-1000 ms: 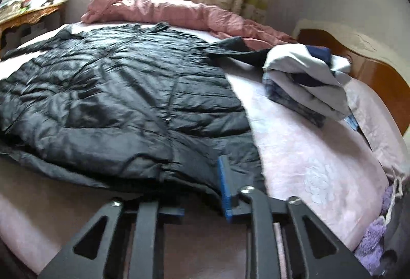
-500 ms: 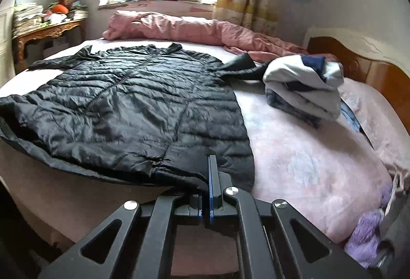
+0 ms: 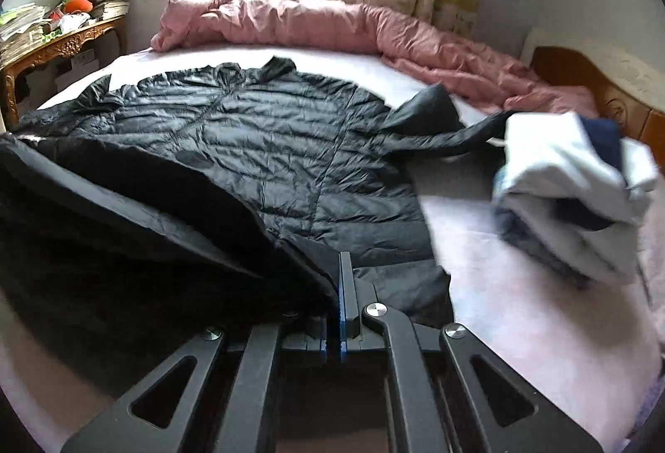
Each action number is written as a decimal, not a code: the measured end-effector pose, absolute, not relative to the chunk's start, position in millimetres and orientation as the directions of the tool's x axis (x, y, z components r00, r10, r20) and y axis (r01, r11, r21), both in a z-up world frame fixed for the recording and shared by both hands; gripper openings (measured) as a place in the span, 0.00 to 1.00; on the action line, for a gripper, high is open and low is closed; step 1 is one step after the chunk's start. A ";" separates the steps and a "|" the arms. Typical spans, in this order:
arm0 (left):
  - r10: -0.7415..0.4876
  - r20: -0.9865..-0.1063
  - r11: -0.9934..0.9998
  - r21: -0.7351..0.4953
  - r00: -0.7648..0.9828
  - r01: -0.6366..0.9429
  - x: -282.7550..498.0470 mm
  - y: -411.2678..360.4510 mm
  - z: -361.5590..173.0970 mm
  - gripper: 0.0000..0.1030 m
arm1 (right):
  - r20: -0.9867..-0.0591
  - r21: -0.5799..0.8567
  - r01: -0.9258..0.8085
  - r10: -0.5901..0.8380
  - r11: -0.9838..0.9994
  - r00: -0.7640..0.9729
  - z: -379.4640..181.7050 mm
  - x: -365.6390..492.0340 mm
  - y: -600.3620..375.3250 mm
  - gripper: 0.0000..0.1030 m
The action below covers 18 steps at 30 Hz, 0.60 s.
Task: Fold large clothes
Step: 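Grasp the jacket hem with the right tool while the left tool grasps the hem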
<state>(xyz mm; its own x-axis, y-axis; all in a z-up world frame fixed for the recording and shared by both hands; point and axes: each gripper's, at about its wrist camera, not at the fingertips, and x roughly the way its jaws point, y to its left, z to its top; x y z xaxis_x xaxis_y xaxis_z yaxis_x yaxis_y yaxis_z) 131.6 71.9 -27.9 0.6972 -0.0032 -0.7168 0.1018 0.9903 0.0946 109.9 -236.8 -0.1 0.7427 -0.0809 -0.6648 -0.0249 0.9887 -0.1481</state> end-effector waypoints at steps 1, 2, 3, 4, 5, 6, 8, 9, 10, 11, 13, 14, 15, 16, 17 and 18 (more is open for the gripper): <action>-0.012 -0.740 0.993 0.073 0.673 0.097 136.3 74.2 -36.3 0.10 | -0.683 -0.128 -0.037 -0.061 0.991 0.728 -8.3 114.9 -238.6 0.03; -0.012 -0.743 0.993 0.070 0.669 0.096 135.0 72.8 -38.1 0.10 | -0.696 -0.112 -0.046 -0.045 0.993 0.716 -14.8 117.1 -240.5 0.03; -0.012 -0.734 0.992 0.076 0.679 0.099 133.2 71.0 -35.6 0.10 | -0.708 -0.090 -0.054 -0.025 0.995 0.706 -19.6 119.9 -243.6 0.03; -0.013 -0.721 0.992 0.080 0.693 0.102 131.9 70.6 -32.1 0.11 | -0.711 -0.066 -0.057 -0.007 0.996 0.703 -21.6 121.3 -247.0 0.03; -0.014 -0.711 0.992 0.079 0.703 0.100 130.7 71.3 -29.6 0.17 | -0.710 -0.048 -0.059 0.008 0.997 0.704 -22.3 120.9 -249.0 0.03; 0.000 -0.704 0.993 0.083 0.710 0.083 130.0 72.6 -28.4 0.22 | -0.704 -0.027 -0.063 0.026 0.998 0.710 -21.7 120.4 -251.3 0.04; 0.030 -0.675 0.993 0.103 0.737 0.054 126.4 75.3 -24.5 0.54 | -0.693 -0.006 -0.063 0.041 0.998 0.719 -19.0 118.8 -253.9 0.08; 0.042 -0.653 0.992 0.118 0.756 0.046 122.7 74.5 -20.7 0.67 | -0.687 -0.007 -0.059 0.039 0.998 0.726 -17.0 117.3 -254.0 0.12; 0.039 -0.626 0.991 0.125 0.779 0.050 118.8 73.6 -15.2 0.71 | -0.678 -0.015 -0.052 0.028 0.999 0.735 -14.0 115.3 -253.5 0.16; 0.035 -0.591 0.989 0.134 0.806 0.056 112.3 71.7 -7.6 0.78 | -0.666 -0.027 -0.045 0.016 0.999 0.746 -10.6 112.7 -252.6 0.27; 0.041 -0.526 0.987 0.152 0.849 0.046 98.5 66.7 5.4 0.88 | -0.625 -0.054 -0.027 -0.013 0.998 0.780 -1.4 104.6 -251.9 0.56; 0.046 -0.489 0.987 0.159 0.871 0.037 91.5 64.6 12.7 0.93 | -0.602 -0.067 -0.015 -0.028 0.998 0.798 2.6 100.5 -251.4 0.74; 0.057 -0.464 0.985 0.168 0.884 0.025 86.1 62.3 17.7 0.95 | -0.575 -0.086 0.006 -0.055 0.996 0.816 7.1 96.4 -251.2 0.76; 0.075 -0.452 0.984 0.180 0.889 0.008 83.2 61.0 21.2 0.95 | -0.553 -0.103 0.028 -0.081 0.994 0.829 11.0 93.4 -252.2 0.76; 0.095 -0.441 0.982 0.189 0.892 -0.011 80.7 60.3 23.3 0.96 | -0.538 -0.118 0.045 -0.102 0.992 0.837 13.6 91.1 -253.2 0.76; 0.100 -0.437 0.982 0.190 0.894 -0.017 79.7 61.2 24.2 0.98 | -0.528 -0.127 0.056 -0.115 0.990 0.842 16.2 89.5 -255.3 0.76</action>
<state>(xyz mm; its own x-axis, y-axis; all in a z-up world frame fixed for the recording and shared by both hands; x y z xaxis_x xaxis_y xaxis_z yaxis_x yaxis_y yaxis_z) 79.7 61.2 24.2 0.8937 0.1001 -0.4374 -0.0172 0.9817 0.1897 89.5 -255.3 16.2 0.8416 -0.1153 -0.5277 0.0563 0.9904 -0.1265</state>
